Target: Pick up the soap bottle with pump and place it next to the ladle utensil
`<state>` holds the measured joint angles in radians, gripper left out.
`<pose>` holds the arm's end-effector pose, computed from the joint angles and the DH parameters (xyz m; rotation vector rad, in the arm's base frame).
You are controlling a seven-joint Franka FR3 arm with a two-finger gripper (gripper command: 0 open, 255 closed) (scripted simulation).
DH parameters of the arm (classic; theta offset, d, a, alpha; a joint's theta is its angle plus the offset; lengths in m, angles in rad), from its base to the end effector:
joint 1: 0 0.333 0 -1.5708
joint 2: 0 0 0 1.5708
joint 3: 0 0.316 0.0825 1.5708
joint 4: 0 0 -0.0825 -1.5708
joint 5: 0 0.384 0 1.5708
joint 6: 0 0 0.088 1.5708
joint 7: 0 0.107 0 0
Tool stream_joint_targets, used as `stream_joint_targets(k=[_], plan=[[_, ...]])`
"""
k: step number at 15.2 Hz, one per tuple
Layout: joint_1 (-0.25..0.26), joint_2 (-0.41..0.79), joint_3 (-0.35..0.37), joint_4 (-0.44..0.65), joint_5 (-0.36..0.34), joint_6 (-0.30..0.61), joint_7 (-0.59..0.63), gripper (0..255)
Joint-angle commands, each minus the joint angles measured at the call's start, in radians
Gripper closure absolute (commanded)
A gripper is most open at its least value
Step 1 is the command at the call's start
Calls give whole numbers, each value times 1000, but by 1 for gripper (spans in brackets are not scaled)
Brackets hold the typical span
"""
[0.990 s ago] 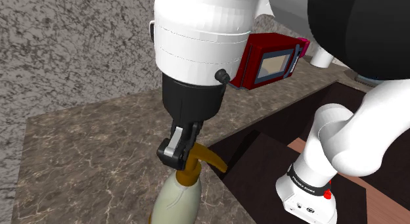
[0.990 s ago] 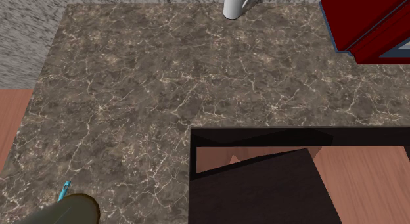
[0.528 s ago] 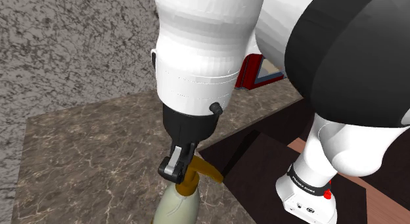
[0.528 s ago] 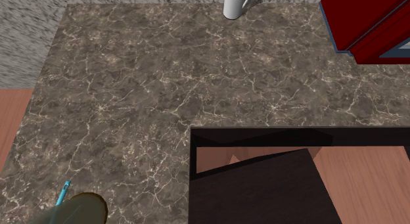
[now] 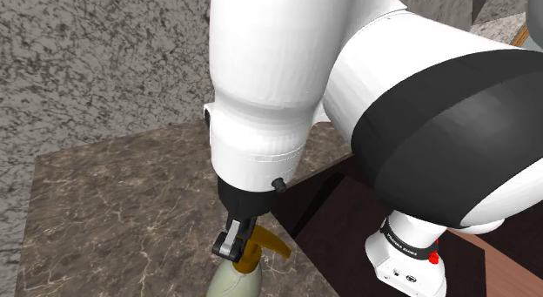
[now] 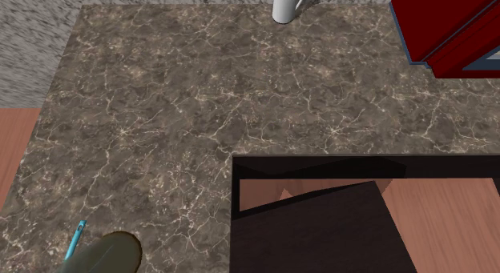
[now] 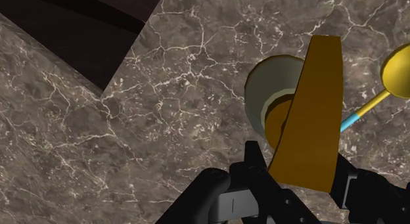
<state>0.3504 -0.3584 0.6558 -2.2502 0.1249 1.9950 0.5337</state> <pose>0.2291 0.4093 0.4807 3.0306 0.6071 0.1501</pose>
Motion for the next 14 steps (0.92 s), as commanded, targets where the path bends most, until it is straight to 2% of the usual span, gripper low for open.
stream_joint_targets(k=[1, 7, 14], plan=[[-1, 8, 6, -20, -2, 29, 5, 255], [-5, 38, 27, -78, -12, 114, 21, 255], [-5, 38, 27, -78, -12, 114, 21, 255]])
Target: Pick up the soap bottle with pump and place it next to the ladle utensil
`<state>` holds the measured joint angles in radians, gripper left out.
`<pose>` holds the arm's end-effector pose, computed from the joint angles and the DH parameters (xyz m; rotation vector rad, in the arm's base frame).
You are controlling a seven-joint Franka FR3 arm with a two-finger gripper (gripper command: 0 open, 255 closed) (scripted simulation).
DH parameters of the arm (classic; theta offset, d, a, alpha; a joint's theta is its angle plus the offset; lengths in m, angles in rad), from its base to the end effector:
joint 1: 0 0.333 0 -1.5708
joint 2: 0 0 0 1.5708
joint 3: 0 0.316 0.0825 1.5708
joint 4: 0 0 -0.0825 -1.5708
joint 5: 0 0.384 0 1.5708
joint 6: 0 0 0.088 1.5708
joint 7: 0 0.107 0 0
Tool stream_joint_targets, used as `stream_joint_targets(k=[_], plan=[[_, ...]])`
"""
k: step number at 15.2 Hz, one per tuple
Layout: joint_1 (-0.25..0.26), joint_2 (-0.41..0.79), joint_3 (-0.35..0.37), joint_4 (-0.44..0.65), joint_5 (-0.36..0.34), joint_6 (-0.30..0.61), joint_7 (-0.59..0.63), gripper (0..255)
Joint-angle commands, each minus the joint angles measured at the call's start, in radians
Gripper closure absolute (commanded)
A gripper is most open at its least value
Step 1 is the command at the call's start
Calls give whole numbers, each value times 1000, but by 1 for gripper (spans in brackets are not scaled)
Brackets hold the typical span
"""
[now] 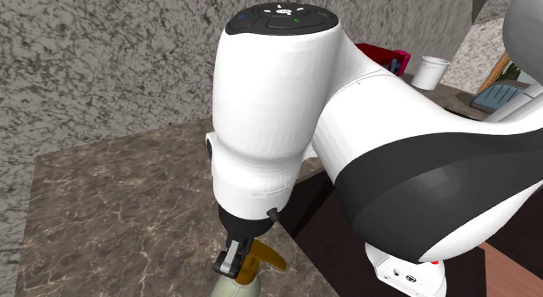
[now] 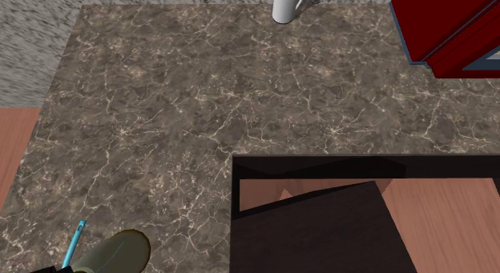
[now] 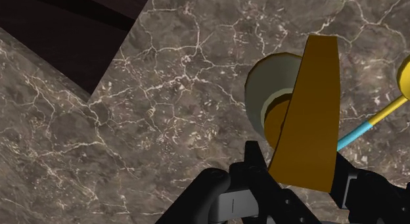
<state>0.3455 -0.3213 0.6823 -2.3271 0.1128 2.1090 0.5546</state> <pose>0.2296 0.4096 0.4397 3.0327 0.6072 0.1556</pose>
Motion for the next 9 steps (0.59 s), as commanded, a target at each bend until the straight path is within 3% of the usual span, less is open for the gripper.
stream_joint_targets(k=[1, 2, 7, 9], plan=[[0, 1, 1, -1, 0, 0, 0, 255], [0, 2, 1, -1, 0, 0, 1, 0], [0, 1, 1, -1, 0, 0, 0, 0], [6, -28, -14, 44, 12, -72, -10, 0]])
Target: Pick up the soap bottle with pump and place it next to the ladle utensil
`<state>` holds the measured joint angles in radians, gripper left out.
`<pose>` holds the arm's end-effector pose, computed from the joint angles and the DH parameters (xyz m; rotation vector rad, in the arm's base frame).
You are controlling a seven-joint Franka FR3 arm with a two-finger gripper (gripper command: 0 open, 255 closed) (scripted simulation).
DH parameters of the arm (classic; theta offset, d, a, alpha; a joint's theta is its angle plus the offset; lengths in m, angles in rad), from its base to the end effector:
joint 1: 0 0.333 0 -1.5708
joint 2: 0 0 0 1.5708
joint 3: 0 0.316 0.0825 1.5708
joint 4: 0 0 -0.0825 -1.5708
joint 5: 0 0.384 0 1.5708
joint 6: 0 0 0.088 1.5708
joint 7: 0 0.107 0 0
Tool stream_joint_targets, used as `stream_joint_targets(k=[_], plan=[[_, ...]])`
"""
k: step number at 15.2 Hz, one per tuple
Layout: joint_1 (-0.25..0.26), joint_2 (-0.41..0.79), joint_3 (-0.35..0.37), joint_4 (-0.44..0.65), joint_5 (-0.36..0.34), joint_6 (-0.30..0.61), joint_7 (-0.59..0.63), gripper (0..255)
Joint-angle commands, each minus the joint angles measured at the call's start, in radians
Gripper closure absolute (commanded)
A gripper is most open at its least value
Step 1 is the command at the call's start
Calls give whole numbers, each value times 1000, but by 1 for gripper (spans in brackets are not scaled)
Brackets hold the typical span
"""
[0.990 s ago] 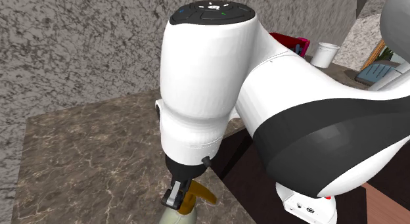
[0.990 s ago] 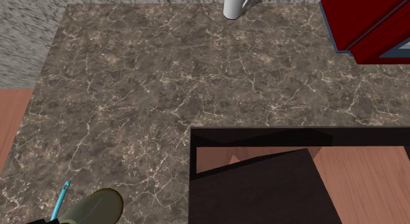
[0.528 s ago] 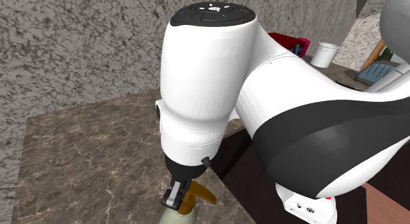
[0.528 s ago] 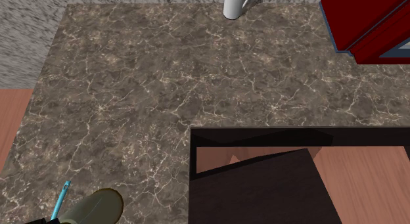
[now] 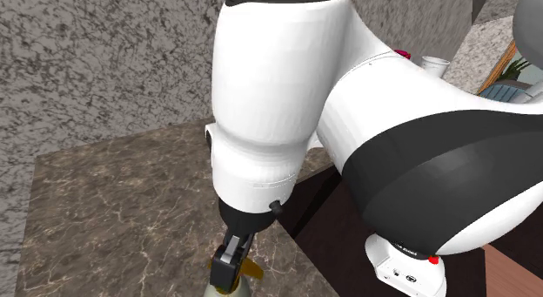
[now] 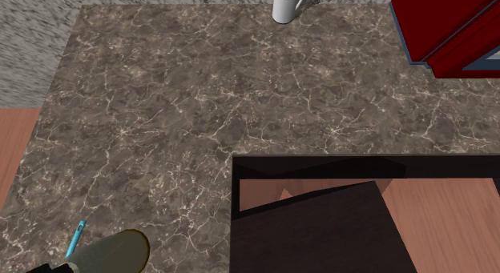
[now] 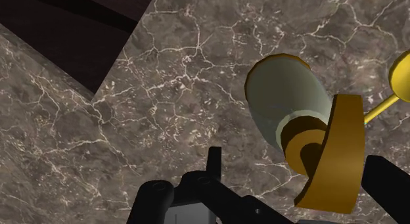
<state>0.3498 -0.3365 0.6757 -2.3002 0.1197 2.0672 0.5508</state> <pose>0.2273 0.4109 0.4542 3.0321 0.6071 0.1532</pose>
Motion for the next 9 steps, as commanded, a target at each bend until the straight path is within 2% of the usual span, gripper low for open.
stream_joint_targets(k=[1, 2, 9], plan=[[4, -25, -15, 42, 9, -65, -10, 0], [6, -33, -20, 62, 11, -92, -13, 0], [6, -33, -20, 62, 11, -92, -13, 0]])
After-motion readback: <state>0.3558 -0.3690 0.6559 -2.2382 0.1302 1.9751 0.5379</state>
